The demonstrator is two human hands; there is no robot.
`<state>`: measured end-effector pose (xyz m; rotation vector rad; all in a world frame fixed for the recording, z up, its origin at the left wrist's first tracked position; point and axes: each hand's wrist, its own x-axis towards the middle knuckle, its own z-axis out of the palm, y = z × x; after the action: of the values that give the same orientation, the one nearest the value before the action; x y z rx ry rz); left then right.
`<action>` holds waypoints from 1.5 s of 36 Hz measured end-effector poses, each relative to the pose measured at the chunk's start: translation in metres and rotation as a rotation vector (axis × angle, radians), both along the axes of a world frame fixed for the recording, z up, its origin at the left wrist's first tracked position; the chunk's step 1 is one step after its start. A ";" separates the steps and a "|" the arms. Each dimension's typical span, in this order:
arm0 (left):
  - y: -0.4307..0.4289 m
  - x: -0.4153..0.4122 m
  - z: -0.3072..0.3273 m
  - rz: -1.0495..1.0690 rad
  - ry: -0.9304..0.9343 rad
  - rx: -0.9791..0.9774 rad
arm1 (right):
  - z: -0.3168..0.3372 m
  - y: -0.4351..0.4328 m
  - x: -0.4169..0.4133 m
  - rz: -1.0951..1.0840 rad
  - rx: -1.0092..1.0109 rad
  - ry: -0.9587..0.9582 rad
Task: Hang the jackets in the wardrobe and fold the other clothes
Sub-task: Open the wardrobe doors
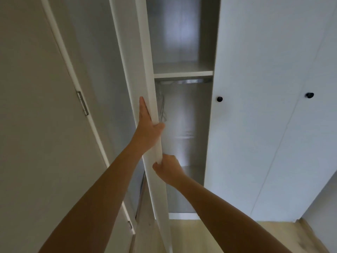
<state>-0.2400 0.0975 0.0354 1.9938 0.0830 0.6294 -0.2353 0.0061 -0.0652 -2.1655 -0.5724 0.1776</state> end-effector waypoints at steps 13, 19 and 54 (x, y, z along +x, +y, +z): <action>0.096 -0.053 -0.003 0.052 0.093 -0.021 | -0.016 0.101 -0.056 -0.051 -0.002 -0.047; 0.131 -0.080 0.004 0.052 0.105 0.006 | -0.014 0.146 -0.066 -0.040 0.000 0.016; 0.025 -0.018 -0.031 0.366 -0.442 0.786 | 0.020 -0.019 0.104 0.037 0.034 -0.111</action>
<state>-0.2581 0.1229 0.0047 2.5432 -0.0872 1.5032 -0.1309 -0.0132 -0.0450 -2.1431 -0.6740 0.0667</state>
